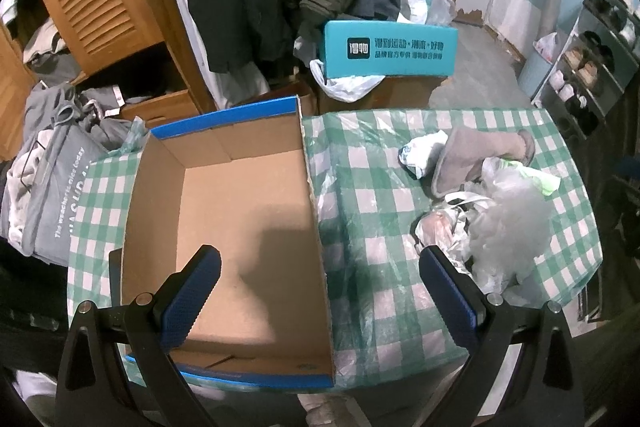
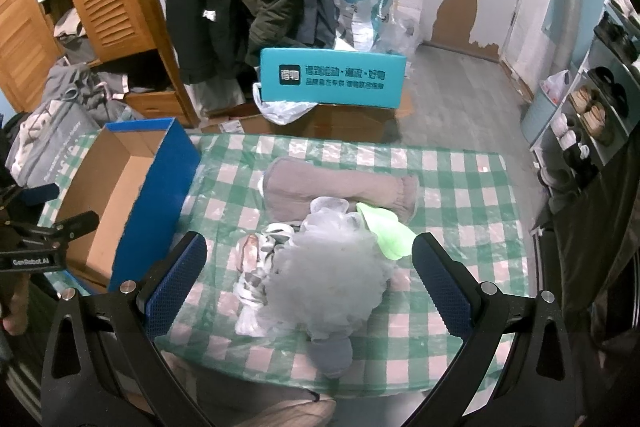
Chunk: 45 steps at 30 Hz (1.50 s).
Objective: Organize soft objects
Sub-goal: 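Reach the right gripper to the green cloth and close on it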
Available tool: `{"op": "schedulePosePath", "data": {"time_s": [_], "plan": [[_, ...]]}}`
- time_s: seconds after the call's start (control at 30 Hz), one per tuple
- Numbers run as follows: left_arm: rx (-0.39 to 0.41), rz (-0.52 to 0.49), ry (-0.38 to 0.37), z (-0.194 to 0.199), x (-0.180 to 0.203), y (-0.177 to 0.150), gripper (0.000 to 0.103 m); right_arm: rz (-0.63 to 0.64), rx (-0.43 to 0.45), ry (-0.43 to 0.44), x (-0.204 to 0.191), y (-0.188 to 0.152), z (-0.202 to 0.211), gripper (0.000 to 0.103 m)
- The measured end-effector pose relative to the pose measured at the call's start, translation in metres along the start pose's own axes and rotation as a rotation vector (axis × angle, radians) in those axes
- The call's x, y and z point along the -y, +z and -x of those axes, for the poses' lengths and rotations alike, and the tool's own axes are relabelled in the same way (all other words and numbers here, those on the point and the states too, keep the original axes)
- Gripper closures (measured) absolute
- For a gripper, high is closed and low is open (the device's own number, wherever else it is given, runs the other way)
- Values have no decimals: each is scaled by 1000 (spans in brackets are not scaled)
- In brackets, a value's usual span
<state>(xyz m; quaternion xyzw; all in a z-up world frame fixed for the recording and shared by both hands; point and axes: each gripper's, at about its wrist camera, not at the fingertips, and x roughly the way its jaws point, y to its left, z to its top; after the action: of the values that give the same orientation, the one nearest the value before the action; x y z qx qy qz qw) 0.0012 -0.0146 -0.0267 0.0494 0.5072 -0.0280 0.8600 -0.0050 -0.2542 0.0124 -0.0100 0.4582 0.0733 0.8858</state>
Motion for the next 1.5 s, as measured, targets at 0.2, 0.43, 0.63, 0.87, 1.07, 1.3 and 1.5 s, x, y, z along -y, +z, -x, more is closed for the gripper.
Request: {"op": "schedulePosePath", "data": {"time_s": [0.2, 0.43, 0.63, 0.87, 1.07, 1.3, 1.5], "plan": [[-34, -24, -5, -9, 10, 9, 3, -37, -42, 18, 19, 0, -9, 2], [-54, -38, -20, -19, 19, 22, 3, -43, -83, 10, 38, -3, -19, 2], [-69, -47, -34, -28, 30, 31, 3, -49, -121, -22, 58, -8, -32, 2], [-116, -69, -22, -50, 39, 35, 3, -46, -146, -56, 79, -2, -46, 2], [-140, -62, -33, -64, 46, 44, 3, -40, -210, -48, 91, 6, -71, 2], [-171, -79, -27, -88, 59, 60, 3, -34, -301, -31, 101, 14, -109, 2], [-208, -96, -17, -111, 68, 68, 3, -39, -371, -17, 109, 19, -145, 2]]}}
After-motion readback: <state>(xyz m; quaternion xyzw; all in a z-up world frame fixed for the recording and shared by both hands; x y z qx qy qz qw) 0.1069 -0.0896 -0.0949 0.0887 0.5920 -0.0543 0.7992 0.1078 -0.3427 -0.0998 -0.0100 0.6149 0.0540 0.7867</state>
